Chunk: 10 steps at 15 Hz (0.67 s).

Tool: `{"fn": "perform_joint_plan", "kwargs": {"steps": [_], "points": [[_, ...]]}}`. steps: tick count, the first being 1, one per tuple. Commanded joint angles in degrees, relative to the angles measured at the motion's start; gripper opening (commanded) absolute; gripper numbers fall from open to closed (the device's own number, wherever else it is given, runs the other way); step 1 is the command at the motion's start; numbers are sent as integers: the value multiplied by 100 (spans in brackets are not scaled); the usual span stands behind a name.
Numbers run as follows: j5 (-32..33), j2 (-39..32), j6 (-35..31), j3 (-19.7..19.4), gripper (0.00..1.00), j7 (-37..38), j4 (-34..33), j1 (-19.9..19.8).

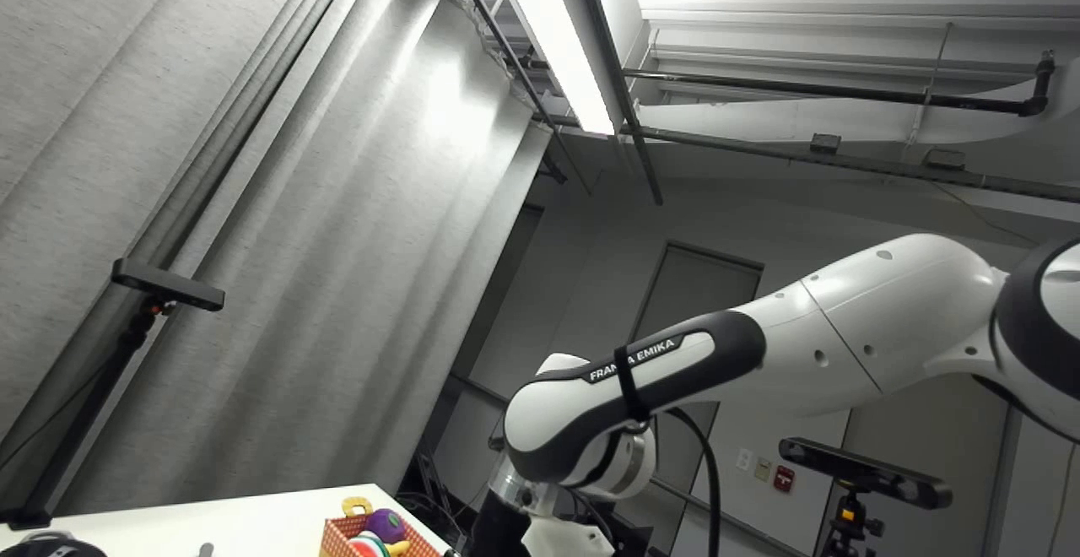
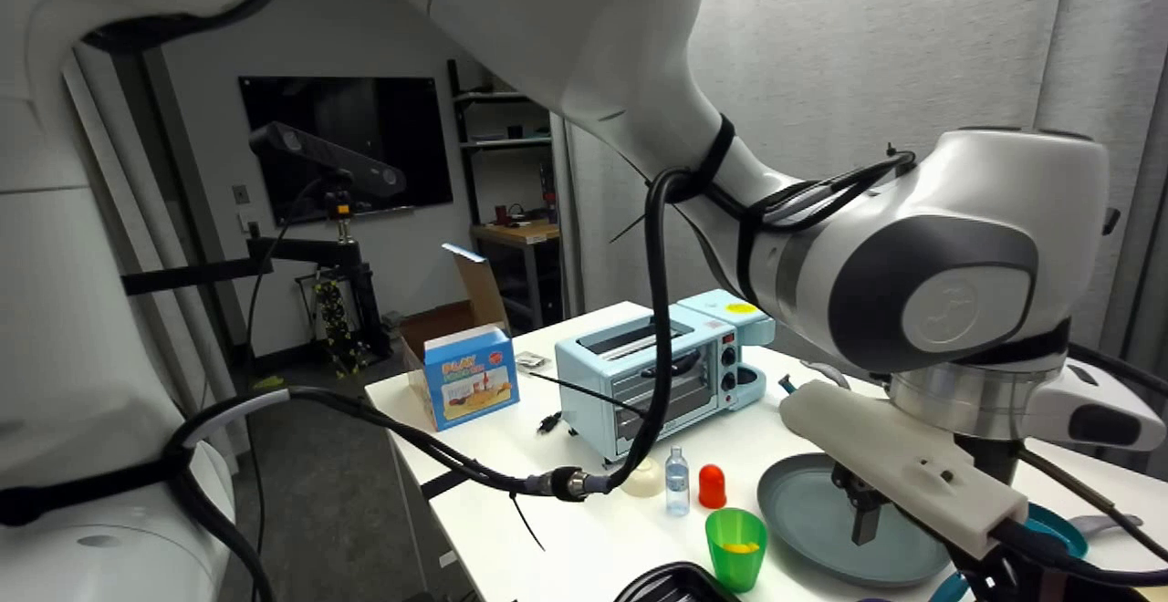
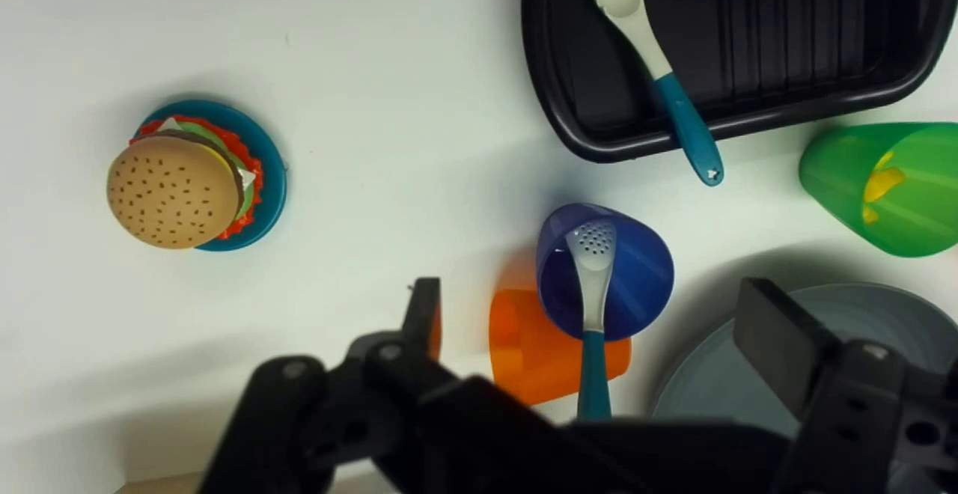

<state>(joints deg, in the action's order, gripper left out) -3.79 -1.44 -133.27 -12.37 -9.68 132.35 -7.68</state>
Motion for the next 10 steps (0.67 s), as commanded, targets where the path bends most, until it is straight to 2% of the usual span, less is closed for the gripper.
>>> {"fn": "perform_joint_plan", "kwargs": {"steps": [1,10], "points": [[-281,-482,-54,65,100,-74,-527,-166],[-543,-1385,-108,176,100,-53,-1341,-354]]}}
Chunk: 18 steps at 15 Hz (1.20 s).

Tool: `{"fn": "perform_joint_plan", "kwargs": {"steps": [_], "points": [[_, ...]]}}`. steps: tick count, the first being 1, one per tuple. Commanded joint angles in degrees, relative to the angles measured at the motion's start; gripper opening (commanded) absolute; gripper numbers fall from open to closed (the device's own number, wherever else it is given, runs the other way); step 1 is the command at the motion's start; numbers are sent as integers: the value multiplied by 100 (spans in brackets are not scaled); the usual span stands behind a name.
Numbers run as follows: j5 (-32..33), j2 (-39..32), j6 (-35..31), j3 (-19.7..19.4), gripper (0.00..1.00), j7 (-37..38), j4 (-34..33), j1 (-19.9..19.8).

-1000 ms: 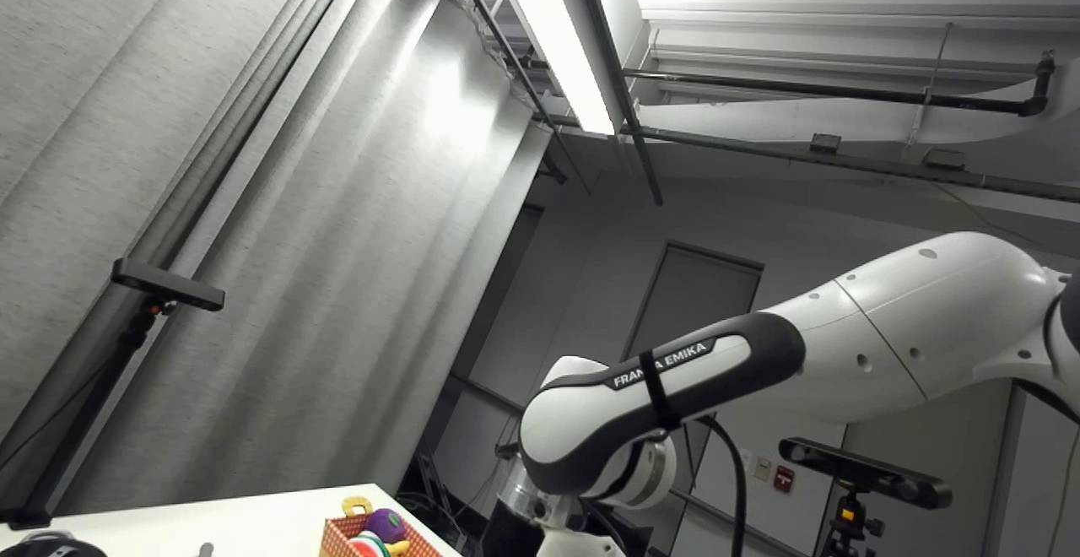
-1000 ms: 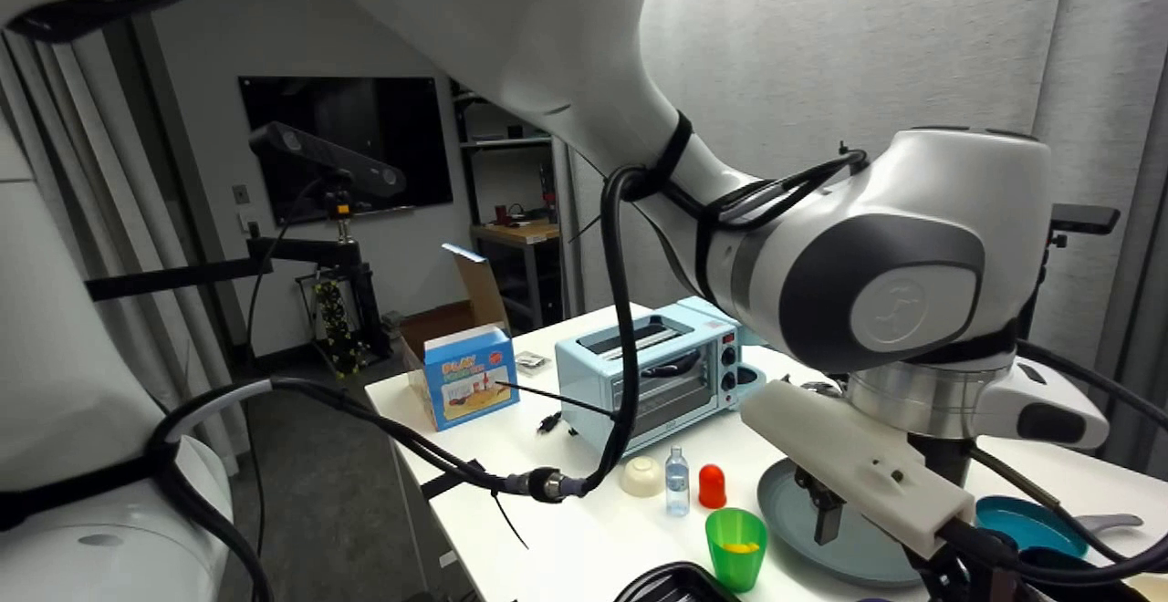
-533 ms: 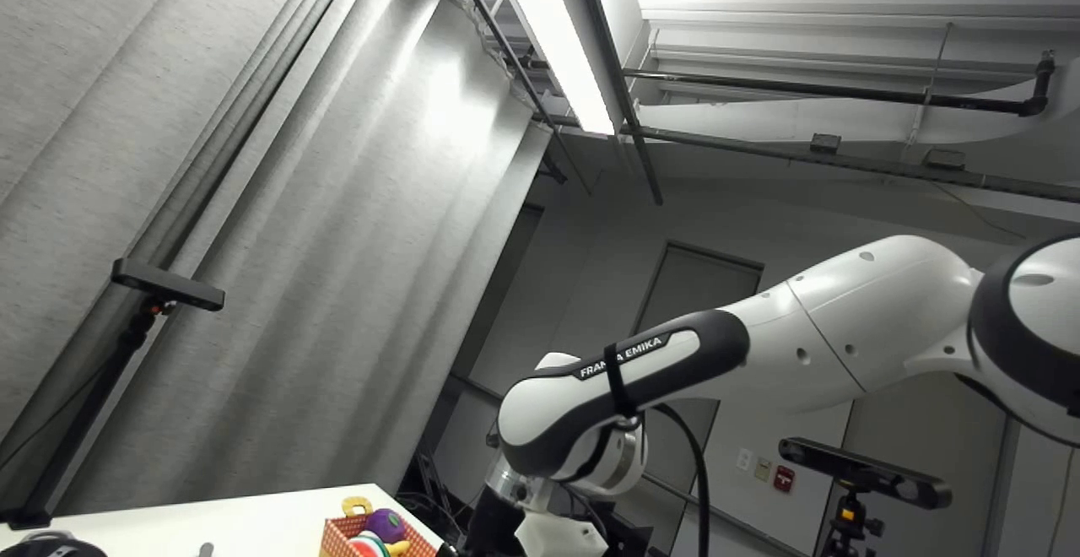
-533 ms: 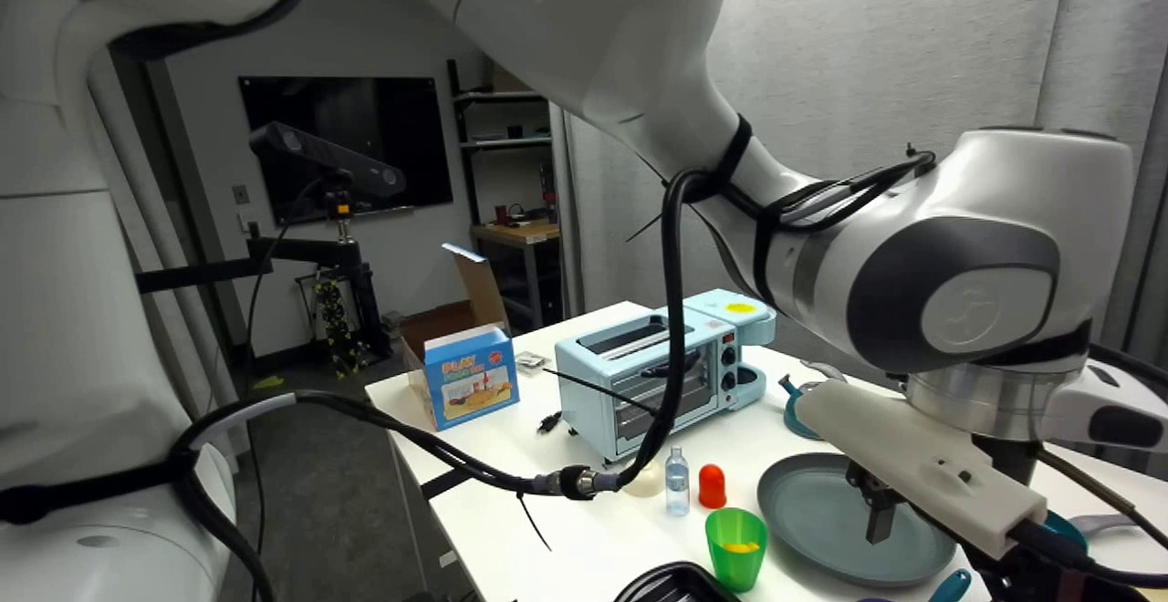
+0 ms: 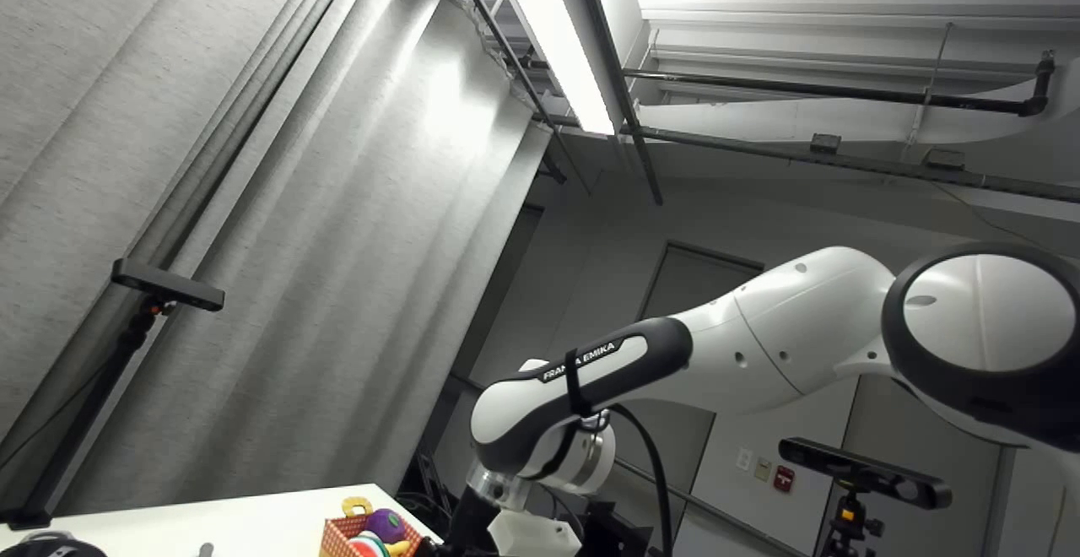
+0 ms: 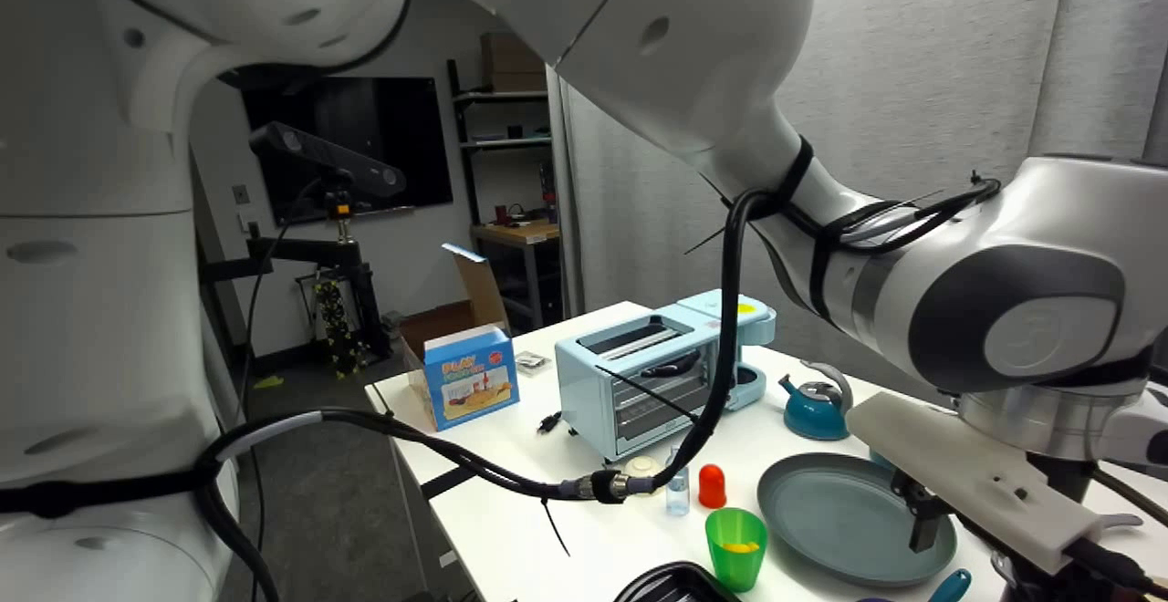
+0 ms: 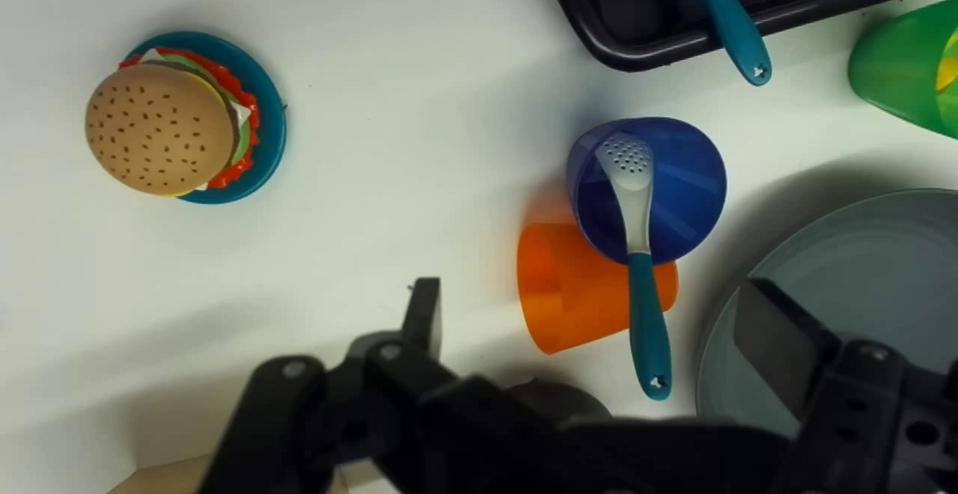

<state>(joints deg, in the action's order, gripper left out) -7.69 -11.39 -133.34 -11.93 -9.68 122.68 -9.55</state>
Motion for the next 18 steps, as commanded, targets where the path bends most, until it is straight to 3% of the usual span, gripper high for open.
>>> {"fn": "perform_joint_plan", "kwargs": {"steps": [1,18], "points": [[-152,-490,-116,129,100,-96,-456,-217],[-249,-1824,-68,508,100,-300,-1577,-771]]}}
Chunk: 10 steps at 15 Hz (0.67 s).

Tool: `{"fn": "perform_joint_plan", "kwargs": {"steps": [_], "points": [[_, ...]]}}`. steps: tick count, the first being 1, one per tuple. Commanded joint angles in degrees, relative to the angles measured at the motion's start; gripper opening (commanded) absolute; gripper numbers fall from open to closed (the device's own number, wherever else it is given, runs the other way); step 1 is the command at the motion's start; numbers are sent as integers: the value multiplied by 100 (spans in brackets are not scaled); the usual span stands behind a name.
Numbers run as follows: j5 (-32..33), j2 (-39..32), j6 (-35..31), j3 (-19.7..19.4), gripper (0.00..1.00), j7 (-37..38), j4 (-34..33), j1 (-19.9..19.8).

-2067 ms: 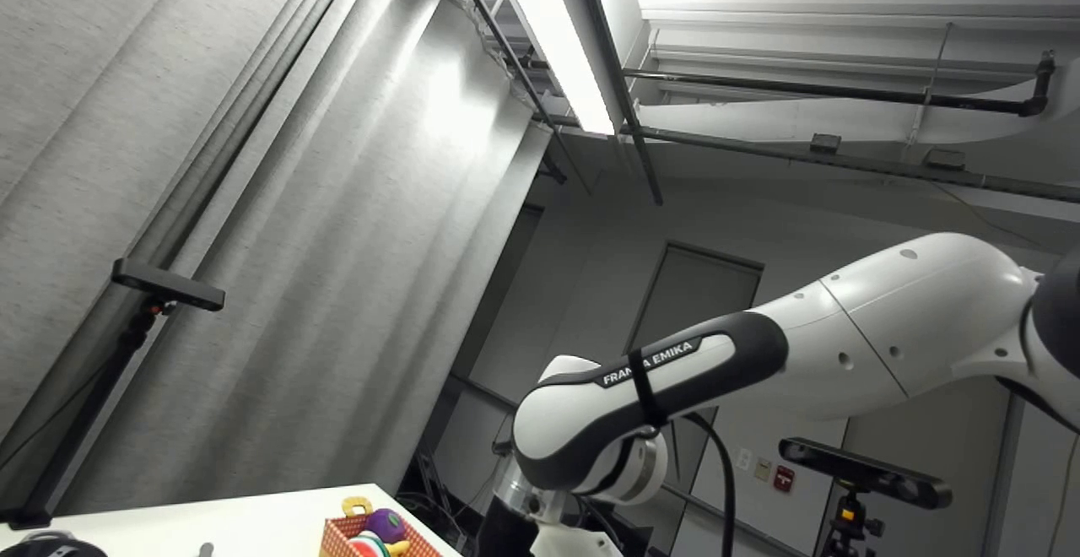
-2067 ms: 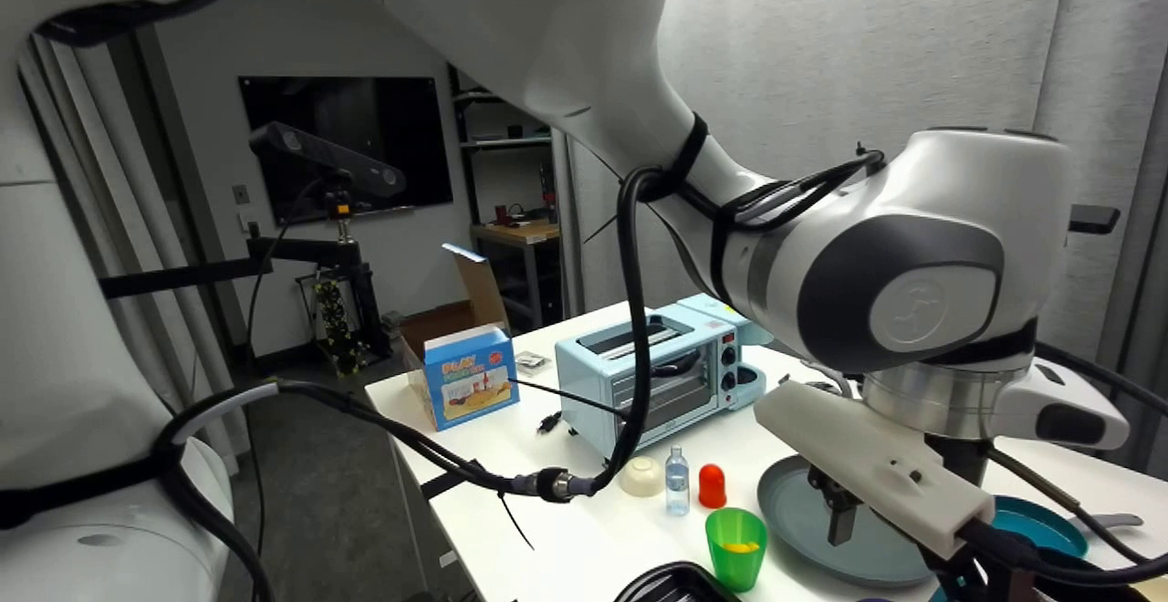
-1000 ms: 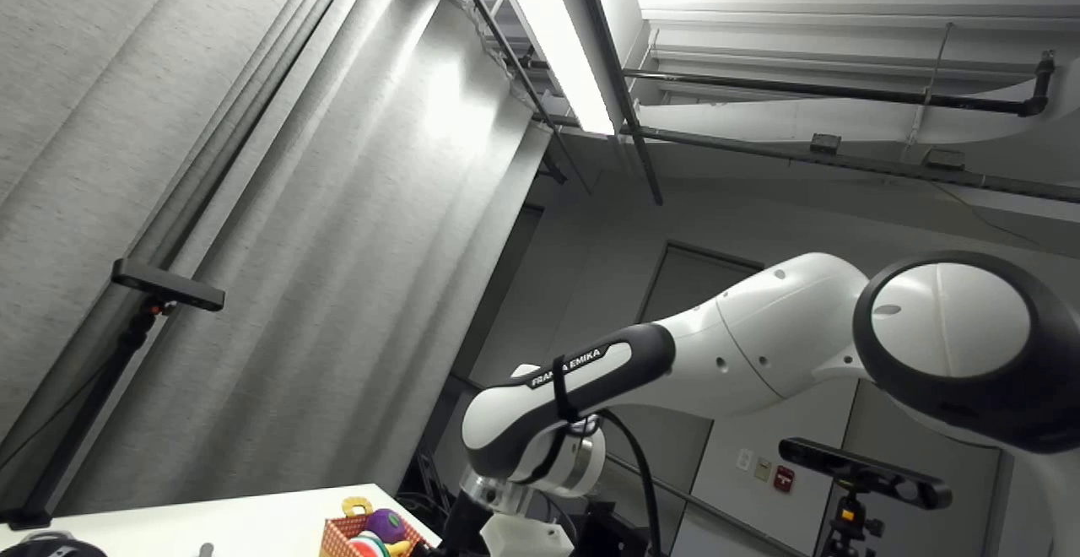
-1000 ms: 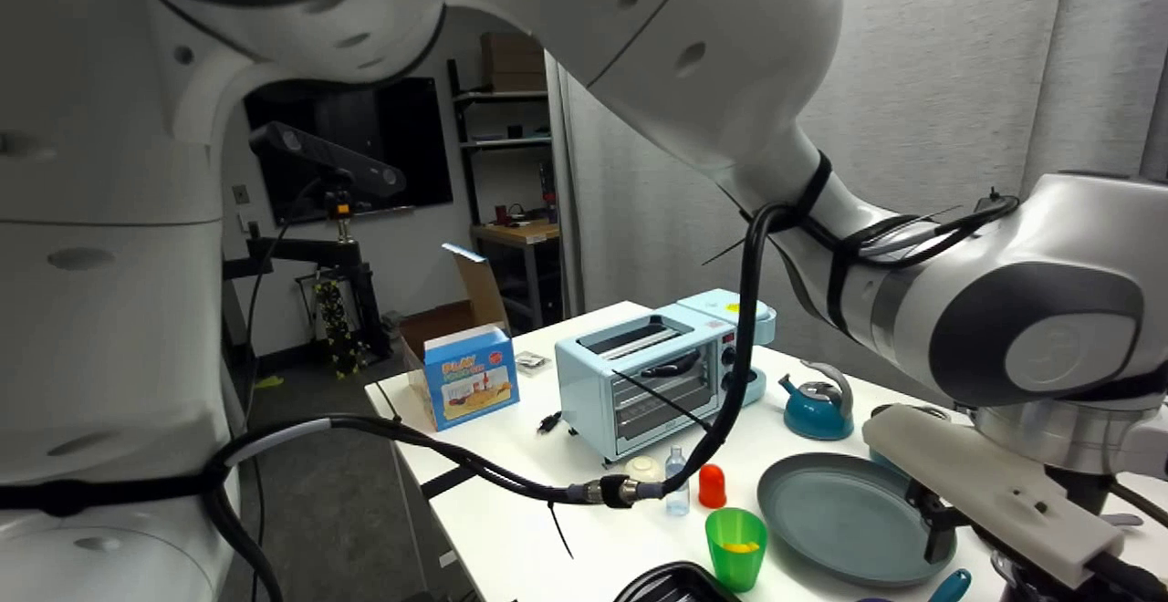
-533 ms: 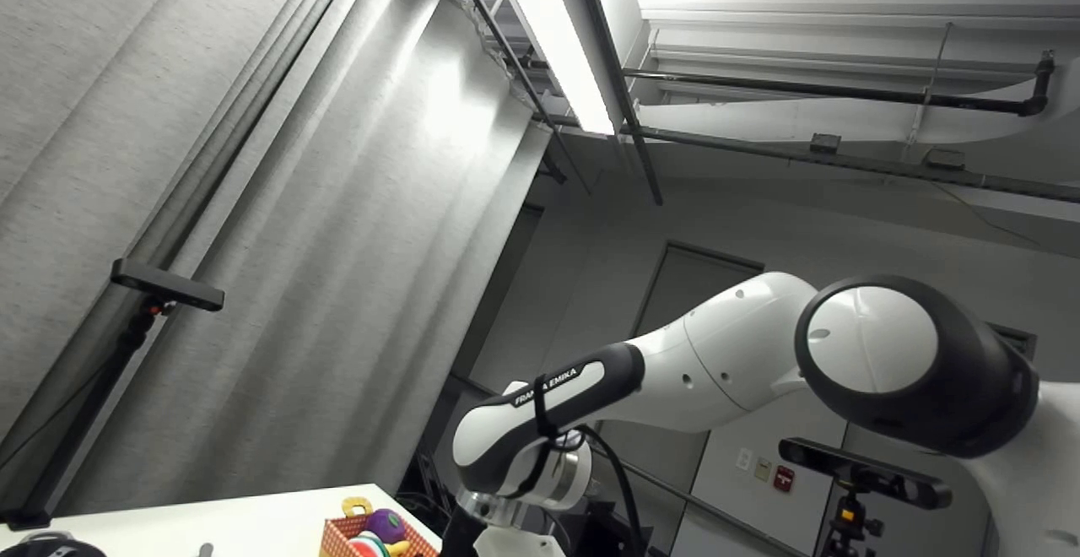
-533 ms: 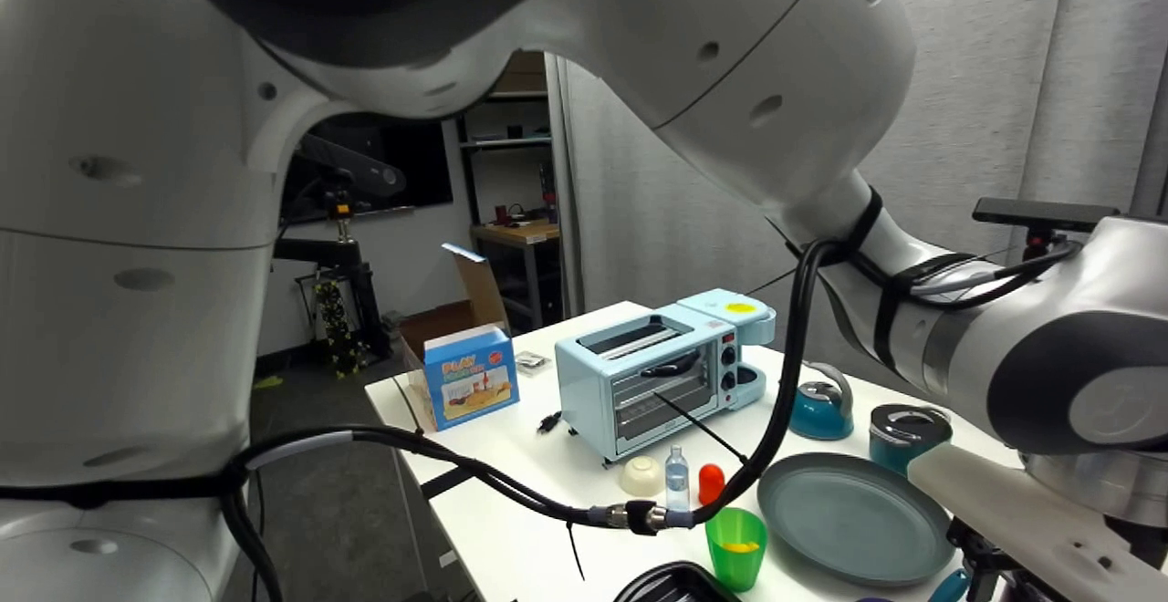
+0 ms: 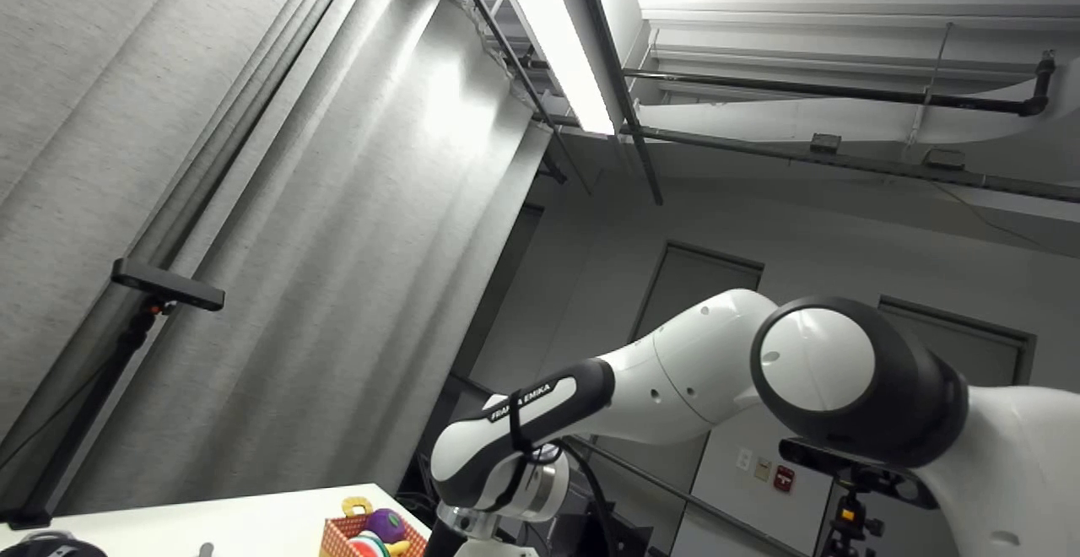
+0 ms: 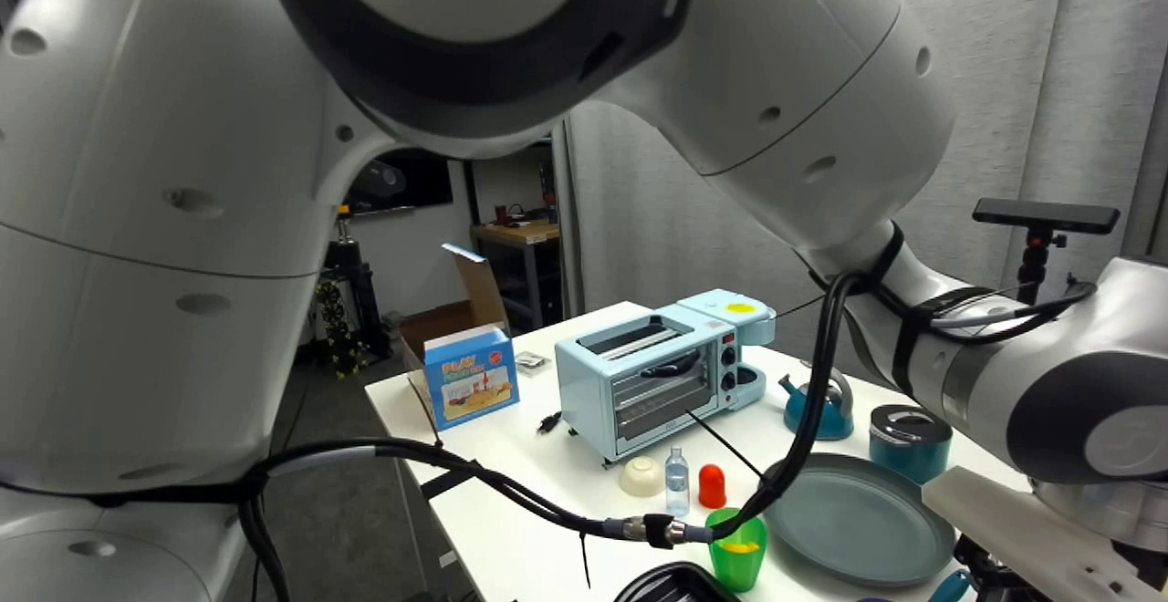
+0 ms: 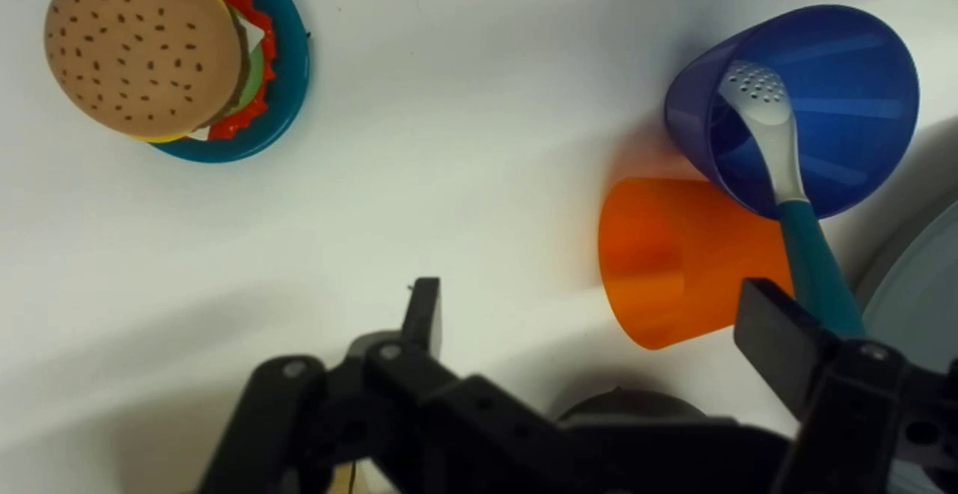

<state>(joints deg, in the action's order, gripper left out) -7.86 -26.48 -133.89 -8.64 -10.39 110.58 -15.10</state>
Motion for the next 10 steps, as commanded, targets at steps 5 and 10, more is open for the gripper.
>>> {"fn": "perform_joint_plan", "kwargs": {"steps": [5,10], "points": [[-425,-639,45,352,100,-375,-675,-389],[-734,-906,122,599,100,-543,-926,-526]]}}
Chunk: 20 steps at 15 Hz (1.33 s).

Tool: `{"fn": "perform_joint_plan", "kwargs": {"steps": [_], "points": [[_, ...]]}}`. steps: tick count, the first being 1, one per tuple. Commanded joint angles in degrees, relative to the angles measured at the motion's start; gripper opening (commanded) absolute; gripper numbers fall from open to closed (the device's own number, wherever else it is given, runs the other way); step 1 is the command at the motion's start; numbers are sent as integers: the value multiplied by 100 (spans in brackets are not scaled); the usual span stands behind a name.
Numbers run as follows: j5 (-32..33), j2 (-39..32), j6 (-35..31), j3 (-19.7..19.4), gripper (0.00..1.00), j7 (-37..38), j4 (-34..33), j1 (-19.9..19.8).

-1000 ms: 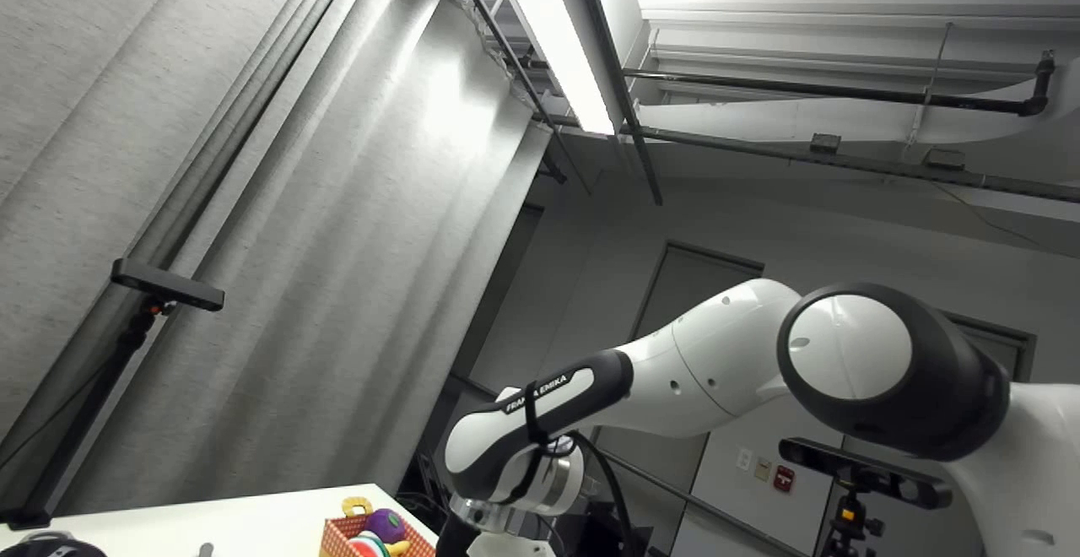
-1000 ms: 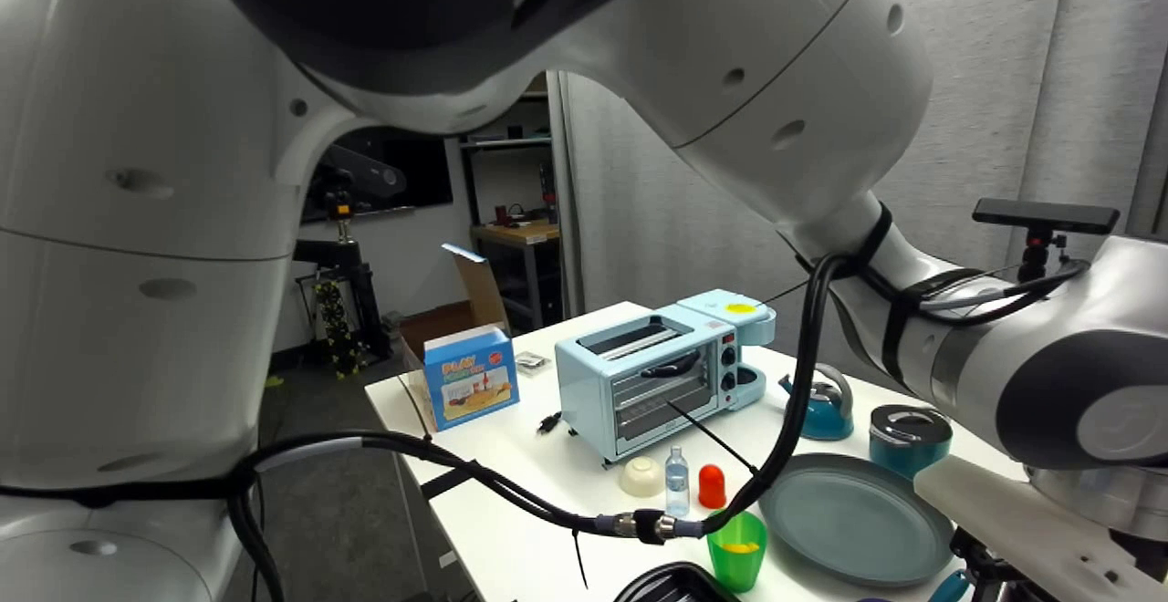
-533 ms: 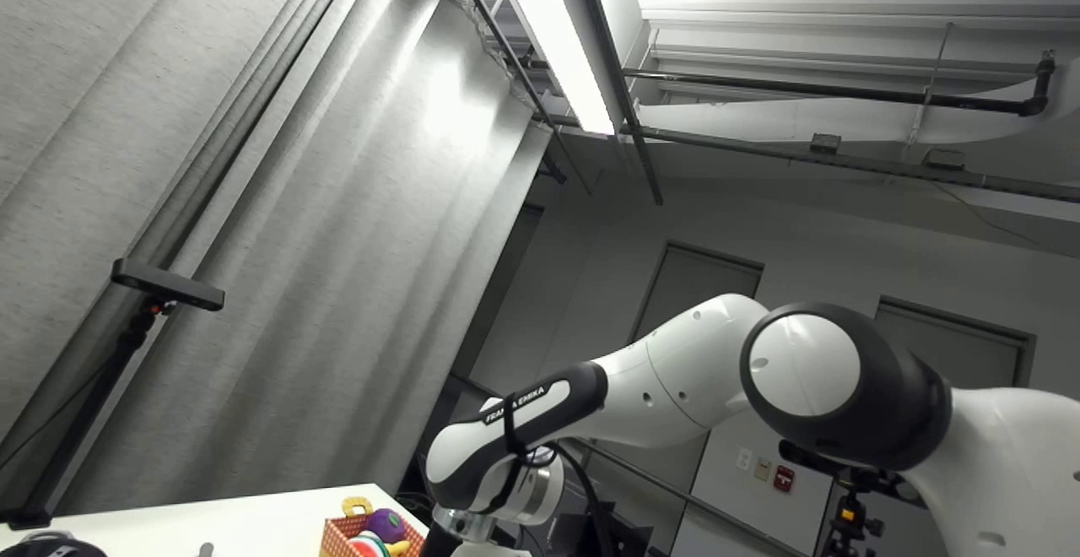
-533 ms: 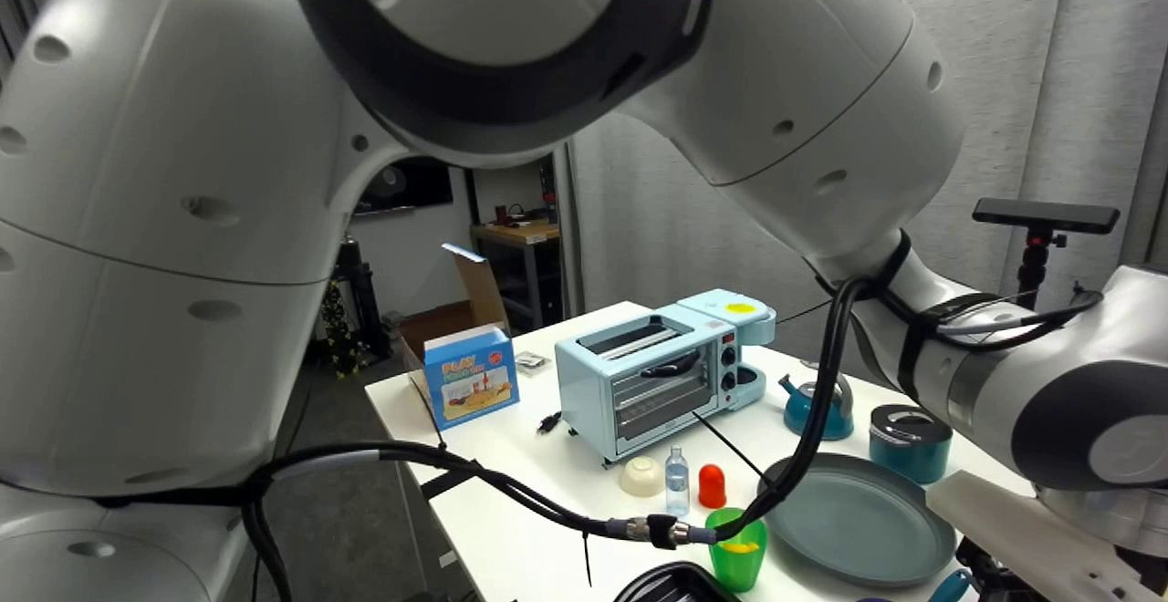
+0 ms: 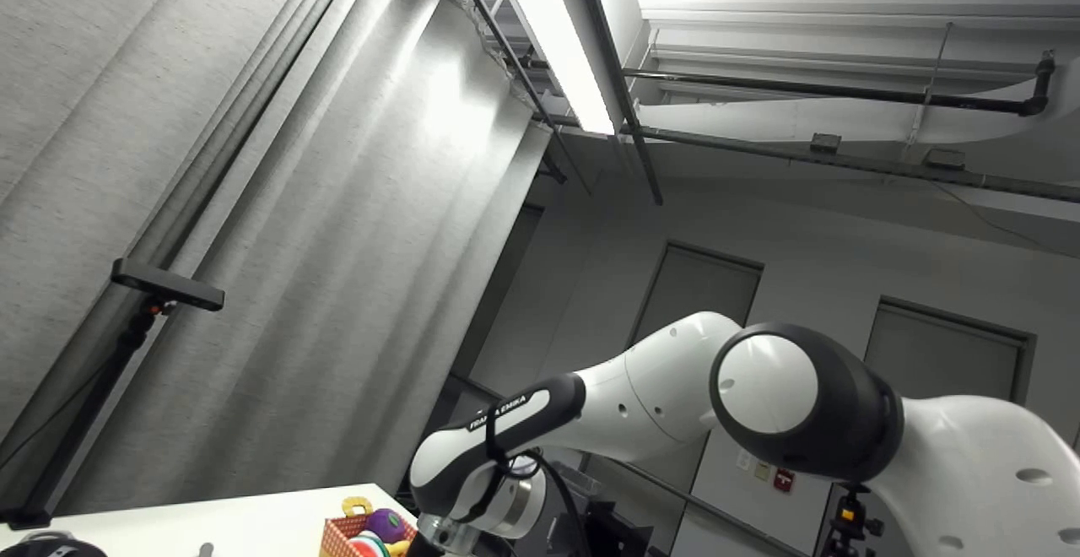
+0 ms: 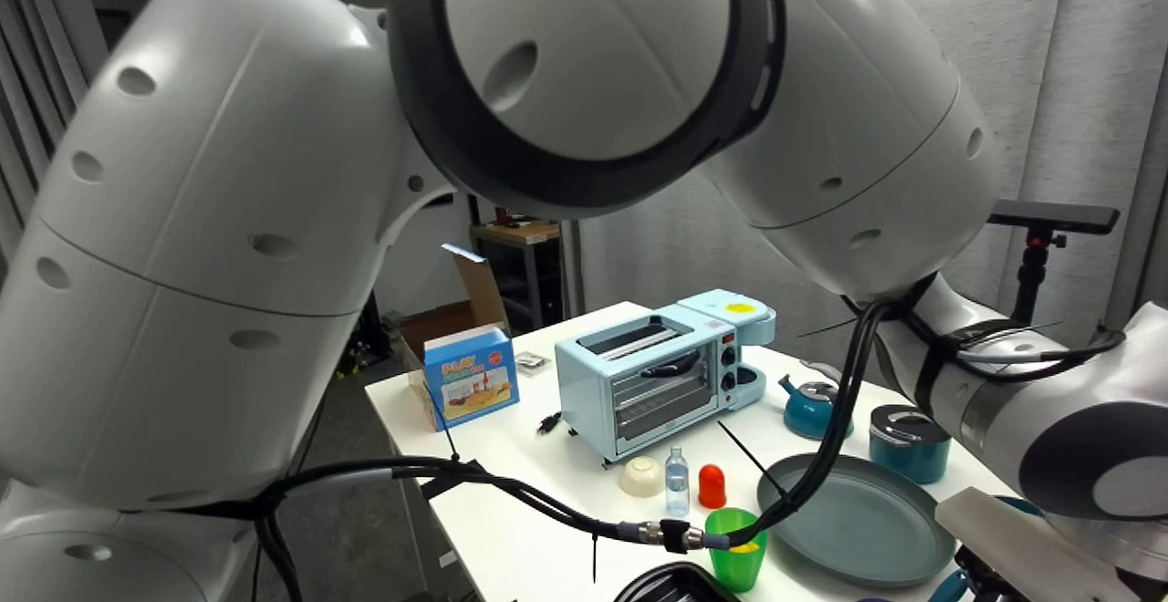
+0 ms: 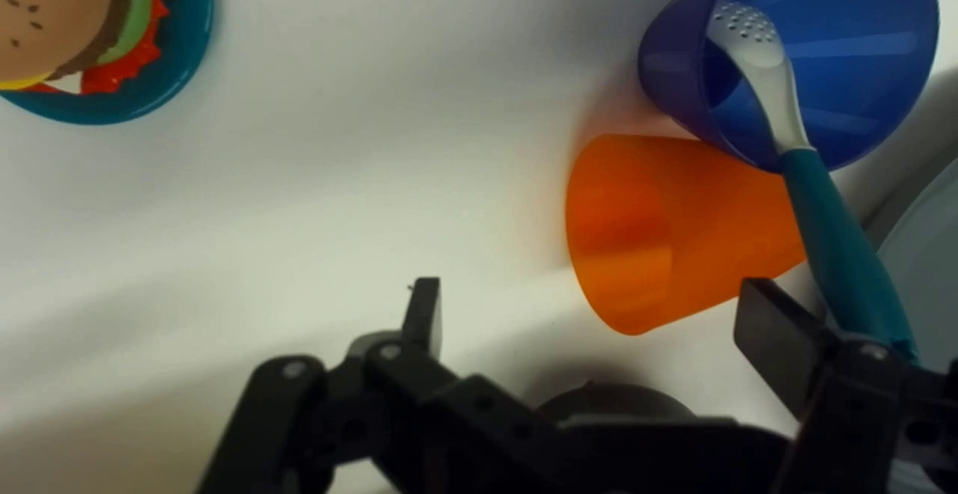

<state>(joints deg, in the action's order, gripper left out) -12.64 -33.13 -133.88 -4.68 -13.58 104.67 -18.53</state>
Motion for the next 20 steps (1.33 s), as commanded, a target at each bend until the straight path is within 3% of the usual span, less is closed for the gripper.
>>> {"fn": "perform_joint_plan", "kwargs": {"steps": [1,11,20], "points": [[-319,-281,131,247,100,-250,-367,-206],[-869,-502,288,529,100,-709,-496,-591],[-1712,-666,956,765,100,-1359,-658,-960]]}}
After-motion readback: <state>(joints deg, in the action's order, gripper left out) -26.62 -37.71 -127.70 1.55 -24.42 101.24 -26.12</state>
